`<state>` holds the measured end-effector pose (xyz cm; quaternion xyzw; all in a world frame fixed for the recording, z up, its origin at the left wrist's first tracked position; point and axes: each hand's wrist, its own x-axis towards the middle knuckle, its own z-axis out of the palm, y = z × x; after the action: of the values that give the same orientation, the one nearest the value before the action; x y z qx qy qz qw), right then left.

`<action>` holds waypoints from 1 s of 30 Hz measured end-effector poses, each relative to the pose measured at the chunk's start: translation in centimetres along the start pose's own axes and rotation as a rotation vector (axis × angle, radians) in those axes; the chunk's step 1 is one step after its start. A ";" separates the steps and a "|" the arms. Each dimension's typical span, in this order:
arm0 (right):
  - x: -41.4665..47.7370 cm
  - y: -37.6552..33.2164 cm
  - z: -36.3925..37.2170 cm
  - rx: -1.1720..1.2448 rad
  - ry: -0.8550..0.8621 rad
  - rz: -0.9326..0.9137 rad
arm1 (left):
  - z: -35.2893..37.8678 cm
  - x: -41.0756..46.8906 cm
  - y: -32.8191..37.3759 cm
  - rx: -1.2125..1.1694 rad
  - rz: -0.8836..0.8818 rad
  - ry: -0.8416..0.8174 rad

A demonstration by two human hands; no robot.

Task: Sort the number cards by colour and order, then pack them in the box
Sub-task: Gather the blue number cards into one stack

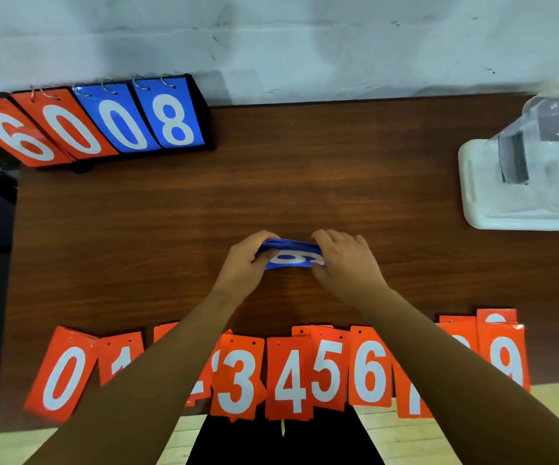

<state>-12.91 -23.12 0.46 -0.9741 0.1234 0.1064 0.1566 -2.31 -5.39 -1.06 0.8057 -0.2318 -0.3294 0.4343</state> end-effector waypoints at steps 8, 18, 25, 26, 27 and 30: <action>-1.5 0.1 1.8 0.162 0.174 0.058 | -0.4 -0.3 1.2 -0.150 -0.109 -0.002; -1.6 -0.7 2.8 0.299 0.148 0.032 | 0.9 -1.0 0.2 -0.420 -0.203 0.140; -1.9 -1.5 3.9 0.357 0.244 0.072 | 0.6 -1.6 -0.6 -0.390 -0.104 0.214; -1.9 -1.7 4.1 0.370 0.221 0.120 | 0.7 -1.6 -0.9 -0.395 -0.104 0.209; -1.7 -1.9 4.2 0.377 0.214 0.157 | 0.7 -1.5 -1.2 -0.404 -0.103 0.200; -1.4 -2.5 4.0 0.425 0.245 0.170 | 0.4 -1.4 -1.5 -0.443 -0.097 0.190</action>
<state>-14.26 -19.15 -2.22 -0.9112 0.2425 -0.0279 0.3319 -3.45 -3.95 -2.04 0.7282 -0.0731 -0.3156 0.6040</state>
